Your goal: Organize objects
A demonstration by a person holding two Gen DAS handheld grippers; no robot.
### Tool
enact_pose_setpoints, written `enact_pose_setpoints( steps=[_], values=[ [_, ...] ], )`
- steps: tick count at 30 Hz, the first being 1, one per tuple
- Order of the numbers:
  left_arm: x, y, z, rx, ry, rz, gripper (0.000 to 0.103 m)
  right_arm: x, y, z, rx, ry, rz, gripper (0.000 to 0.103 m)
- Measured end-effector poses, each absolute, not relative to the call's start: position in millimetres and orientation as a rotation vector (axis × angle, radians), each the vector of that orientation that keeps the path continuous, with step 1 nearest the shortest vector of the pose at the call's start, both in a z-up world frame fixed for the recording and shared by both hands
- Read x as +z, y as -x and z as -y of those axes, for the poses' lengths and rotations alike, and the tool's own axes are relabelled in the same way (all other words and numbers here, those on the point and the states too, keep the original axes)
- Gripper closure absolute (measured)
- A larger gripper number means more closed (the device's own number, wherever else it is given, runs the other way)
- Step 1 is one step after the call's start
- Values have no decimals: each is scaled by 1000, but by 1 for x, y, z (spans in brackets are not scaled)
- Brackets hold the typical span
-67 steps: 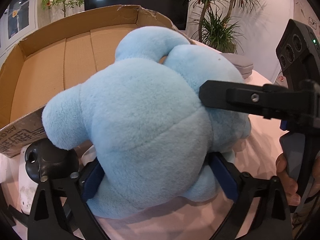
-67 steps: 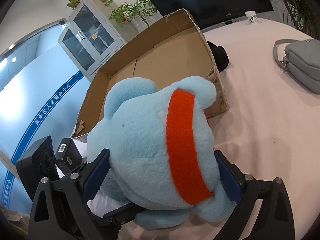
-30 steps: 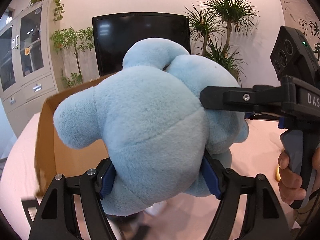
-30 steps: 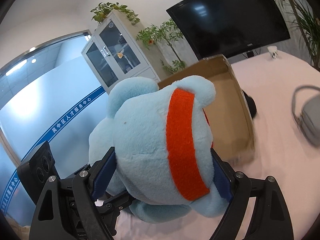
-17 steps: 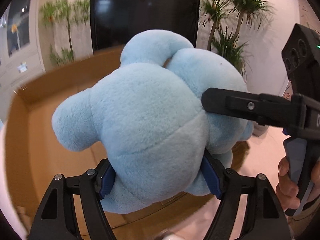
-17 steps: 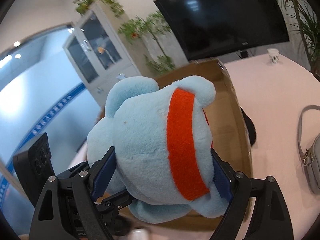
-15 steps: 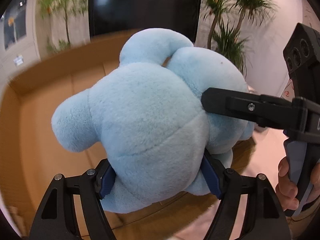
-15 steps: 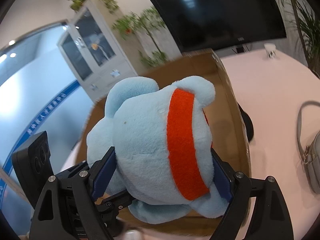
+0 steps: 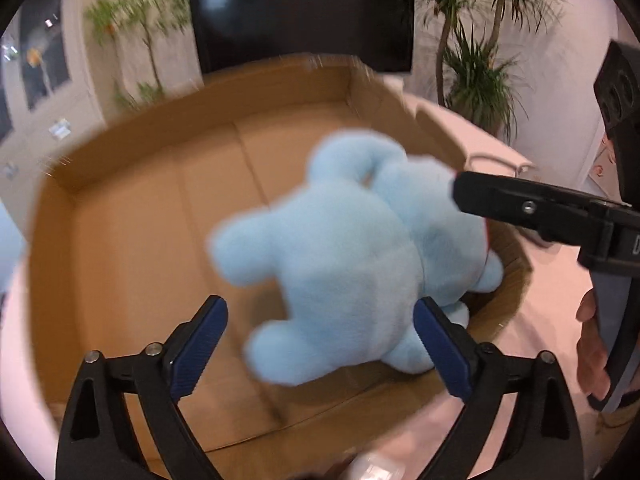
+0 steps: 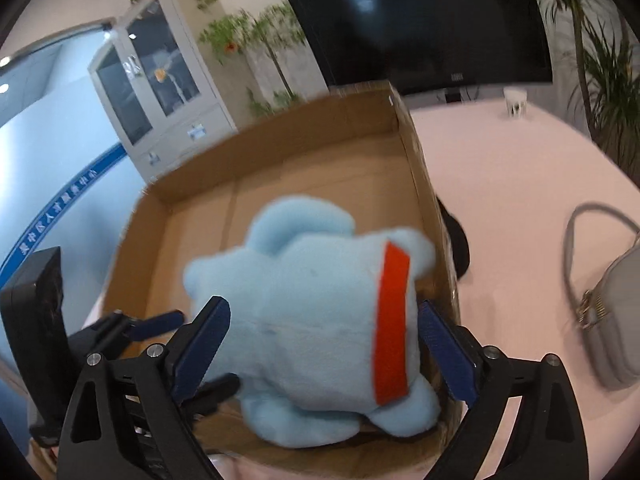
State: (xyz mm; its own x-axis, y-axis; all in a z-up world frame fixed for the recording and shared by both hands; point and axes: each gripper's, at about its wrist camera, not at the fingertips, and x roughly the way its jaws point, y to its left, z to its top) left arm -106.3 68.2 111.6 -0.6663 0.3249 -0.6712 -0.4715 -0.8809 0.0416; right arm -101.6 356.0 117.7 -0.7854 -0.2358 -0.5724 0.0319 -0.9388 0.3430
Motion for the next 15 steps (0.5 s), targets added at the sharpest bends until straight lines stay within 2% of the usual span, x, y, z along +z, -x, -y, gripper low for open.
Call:
enact_pose_setpoints(
  steps=[3,7,12,15],
  values=[
    [146,80,-26,2578,831,-251,1,142,68,-343,-2826,-839,425,1],
    [158,20,37,2541,712,-159,1,149,17,-305,-2687,-727,311,0],
    [121,-23,60,2566,805,-248,1,107,4,-261,-2453,-876,299,0],
    [89,-15,58,2536,949,-211,1,75,12,-235,-2394,-979,255,0]
  ],
)
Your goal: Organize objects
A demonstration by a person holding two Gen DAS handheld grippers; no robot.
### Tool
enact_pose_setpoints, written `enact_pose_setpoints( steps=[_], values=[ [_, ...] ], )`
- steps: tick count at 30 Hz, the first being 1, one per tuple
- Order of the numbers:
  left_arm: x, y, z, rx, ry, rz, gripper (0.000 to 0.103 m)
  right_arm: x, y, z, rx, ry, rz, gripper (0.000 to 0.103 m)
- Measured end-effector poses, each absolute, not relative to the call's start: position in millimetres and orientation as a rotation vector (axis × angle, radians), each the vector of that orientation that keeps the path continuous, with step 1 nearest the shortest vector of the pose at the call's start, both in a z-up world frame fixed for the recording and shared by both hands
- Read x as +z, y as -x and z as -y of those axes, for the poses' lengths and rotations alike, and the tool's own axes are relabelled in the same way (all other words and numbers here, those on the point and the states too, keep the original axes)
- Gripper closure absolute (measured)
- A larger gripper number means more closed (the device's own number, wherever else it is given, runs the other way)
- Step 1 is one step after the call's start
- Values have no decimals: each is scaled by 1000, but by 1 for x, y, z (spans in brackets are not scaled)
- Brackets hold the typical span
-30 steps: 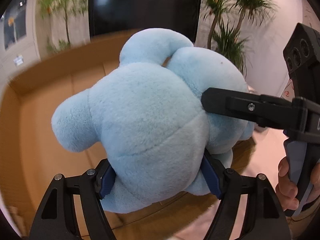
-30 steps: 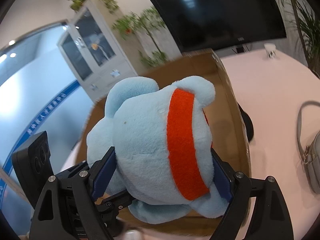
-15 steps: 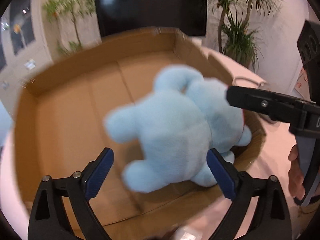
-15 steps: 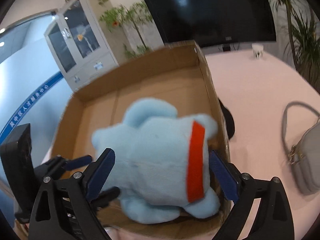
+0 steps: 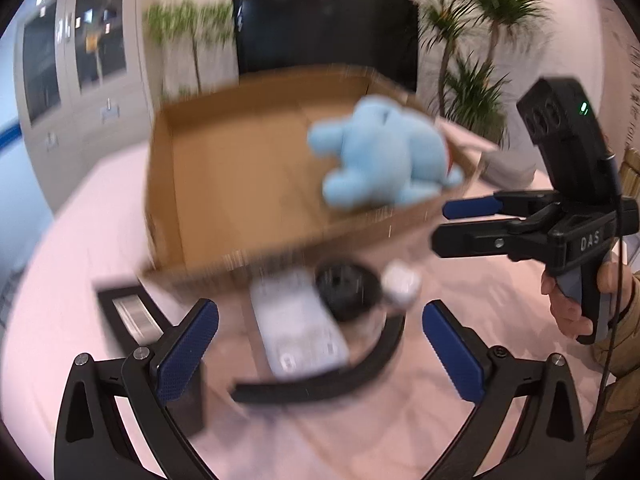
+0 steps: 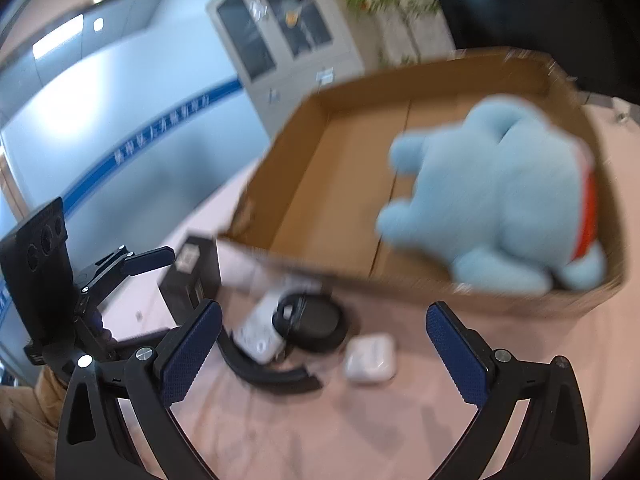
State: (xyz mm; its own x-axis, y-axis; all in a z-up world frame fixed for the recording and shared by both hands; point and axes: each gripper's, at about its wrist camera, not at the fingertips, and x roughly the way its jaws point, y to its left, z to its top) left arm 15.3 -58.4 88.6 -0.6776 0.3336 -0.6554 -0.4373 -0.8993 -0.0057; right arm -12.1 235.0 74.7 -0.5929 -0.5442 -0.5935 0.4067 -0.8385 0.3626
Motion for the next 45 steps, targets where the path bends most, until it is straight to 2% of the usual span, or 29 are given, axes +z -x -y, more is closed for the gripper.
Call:
enact_pose_setpoints(
  steps=[4,7,10,12,13,14,15,16,17,32,45],
  values=[
    [60,-10,38,2496,999,-288,2,49,17,-211,-2334,-1082,240,0],
    [58,-3,29,2437,973,-234,6,47,27,-204,-2302,-1142,218,1],
    [57,9,25,2425,995,-219,19,42,36,-199,-2287,-1191,185,2],
    [48,21,22,2385,1050,-185,35,35,45,-195,-2264,-1238,159,5],
    [44,23,23,2370,1073,-171,40,36,45,-192,-2247,-1258,148,9],
    [40,24,24,2352,1091,-160,50,32,48,-191,-2230,-1277,145,15],
    [40,23,24,2353,1072,-165,53,27,51,-190,-2210,-1302,144,19],
    [40,23,25,2347,1072,-162,56,25,53,-188,-2197,-1318,140,31],
    [40,22,24,2339,1074,-161,59,22,55,-188,-2182,-1332,139,34],
    [49,13,19,2323,1026,-140,60,24,49,-200,-2195,-1319,218,35],
    [104,-12,10,2396,858,-247,61,80,20,-207,-2258,-1172,172,35]
  ],
)
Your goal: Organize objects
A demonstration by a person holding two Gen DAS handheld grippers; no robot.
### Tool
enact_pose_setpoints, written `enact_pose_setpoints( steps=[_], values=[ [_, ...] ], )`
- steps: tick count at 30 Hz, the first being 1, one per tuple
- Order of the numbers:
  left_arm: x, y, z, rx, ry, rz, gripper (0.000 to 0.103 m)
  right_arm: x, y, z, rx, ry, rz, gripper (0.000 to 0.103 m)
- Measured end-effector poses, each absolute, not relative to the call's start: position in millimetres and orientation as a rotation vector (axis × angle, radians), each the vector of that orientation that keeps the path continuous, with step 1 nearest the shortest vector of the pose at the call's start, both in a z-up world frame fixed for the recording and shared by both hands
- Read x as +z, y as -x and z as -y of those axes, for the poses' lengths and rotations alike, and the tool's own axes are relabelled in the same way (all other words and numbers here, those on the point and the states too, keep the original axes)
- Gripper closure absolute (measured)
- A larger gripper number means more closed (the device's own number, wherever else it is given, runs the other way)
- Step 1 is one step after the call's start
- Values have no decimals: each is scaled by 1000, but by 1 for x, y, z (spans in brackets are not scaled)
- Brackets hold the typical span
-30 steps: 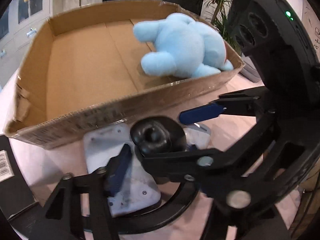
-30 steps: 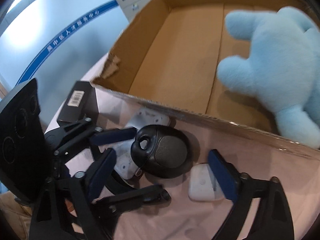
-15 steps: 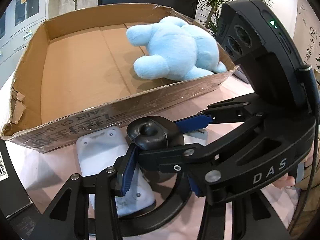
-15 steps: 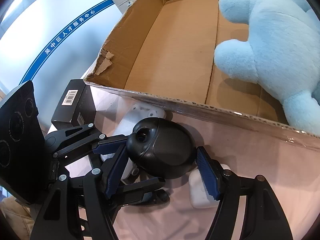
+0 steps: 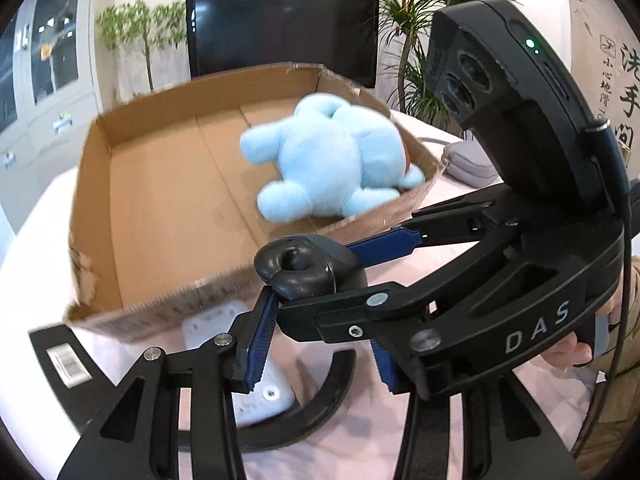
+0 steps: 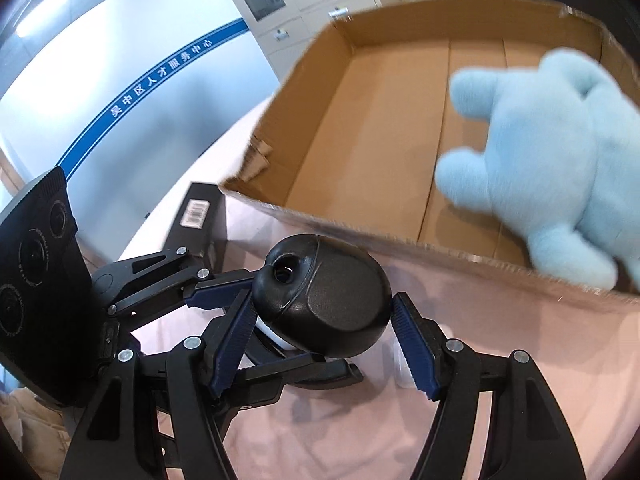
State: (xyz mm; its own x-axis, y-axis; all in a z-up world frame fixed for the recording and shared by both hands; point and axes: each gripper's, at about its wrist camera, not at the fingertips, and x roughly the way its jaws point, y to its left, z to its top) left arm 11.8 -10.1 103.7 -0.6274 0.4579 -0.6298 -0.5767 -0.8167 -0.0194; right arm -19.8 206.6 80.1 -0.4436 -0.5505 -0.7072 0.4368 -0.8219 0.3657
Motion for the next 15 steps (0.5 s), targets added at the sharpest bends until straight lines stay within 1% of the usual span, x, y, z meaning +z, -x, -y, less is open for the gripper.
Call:
enact_pose_setpoints(
  steps=[8,15],
  values=[
    [136,13,10,2423,771,-271,62,116,41,-212,-2292,-1096,169,35],
    [136,53,13,2429,780,-241,62,123,79,-217,-2297,-1092,199,35]
  ],
)
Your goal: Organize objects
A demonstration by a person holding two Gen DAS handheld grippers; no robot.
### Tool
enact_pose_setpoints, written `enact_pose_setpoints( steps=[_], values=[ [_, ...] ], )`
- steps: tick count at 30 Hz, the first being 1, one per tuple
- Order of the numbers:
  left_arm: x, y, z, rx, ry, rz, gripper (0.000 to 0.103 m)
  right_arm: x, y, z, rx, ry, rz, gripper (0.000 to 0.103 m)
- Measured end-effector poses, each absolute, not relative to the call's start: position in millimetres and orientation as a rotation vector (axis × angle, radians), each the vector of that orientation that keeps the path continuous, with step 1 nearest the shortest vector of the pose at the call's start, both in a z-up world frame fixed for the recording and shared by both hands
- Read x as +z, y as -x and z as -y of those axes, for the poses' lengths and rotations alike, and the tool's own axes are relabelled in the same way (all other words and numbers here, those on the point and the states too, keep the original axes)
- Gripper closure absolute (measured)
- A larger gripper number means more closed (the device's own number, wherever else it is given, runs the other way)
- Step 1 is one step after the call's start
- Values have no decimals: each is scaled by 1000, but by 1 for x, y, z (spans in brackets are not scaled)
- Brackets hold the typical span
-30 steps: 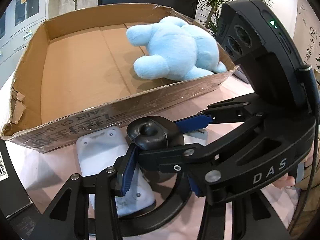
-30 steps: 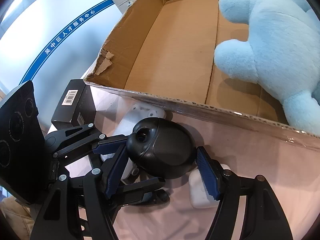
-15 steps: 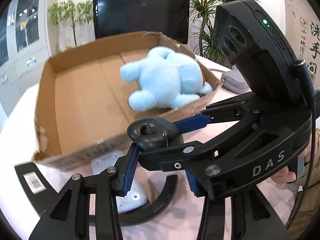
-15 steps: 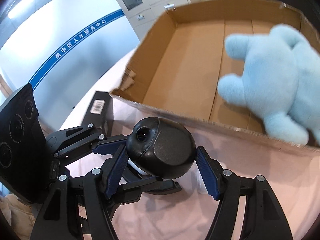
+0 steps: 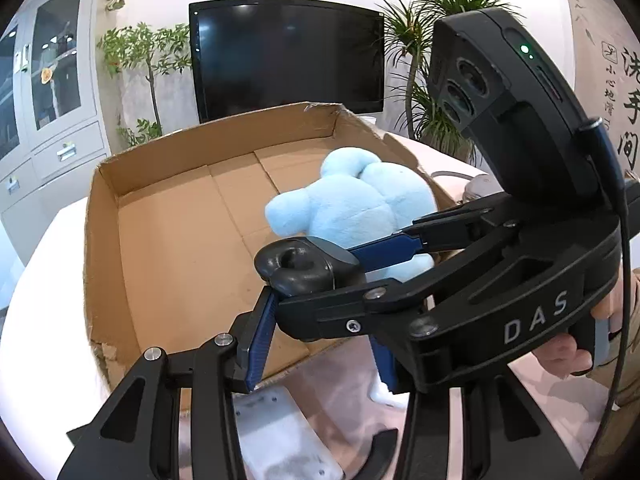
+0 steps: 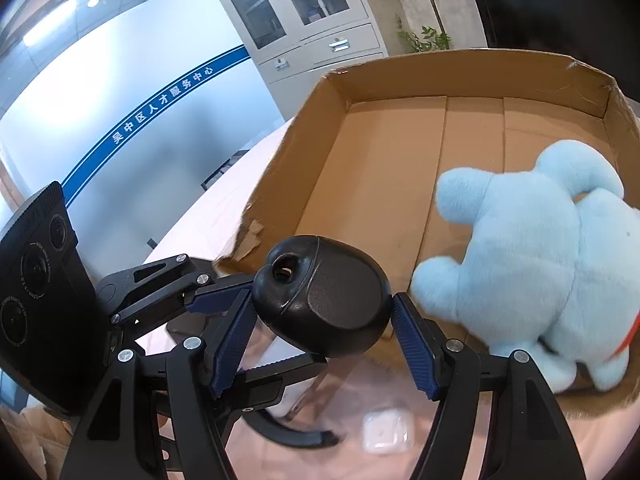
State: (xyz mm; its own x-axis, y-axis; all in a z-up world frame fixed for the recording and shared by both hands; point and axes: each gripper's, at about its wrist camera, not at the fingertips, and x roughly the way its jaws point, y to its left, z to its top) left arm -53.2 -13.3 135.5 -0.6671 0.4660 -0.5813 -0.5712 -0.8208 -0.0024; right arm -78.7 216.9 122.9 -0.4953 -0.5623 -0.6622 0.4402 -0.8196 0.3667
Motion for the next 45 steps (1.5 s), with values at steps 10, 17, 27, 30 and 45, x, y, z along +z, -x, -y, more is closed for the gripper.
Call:
enact_pose_setpoints(
  steps=[10,17,27,30,45],
  values=[
    [109,79,14,2409,864,-187,62,95,113,-214,-2268,-1169,215,35],
    [112,72,21,2563,888,-203,18,88,114,-216,-2313,-1212,218,32],
    [127,-12,68,2628,791,-187,1,107,41,-231,-2356,-1034,183,20],
    [102,-12,57,2667,903,-307,1,79,29,-205,-2356,-1120,26,20],
    [61,-67,14,2596,911,-788,1,30,-37,-149,-2358,-1088,-517,22]
  ],
)
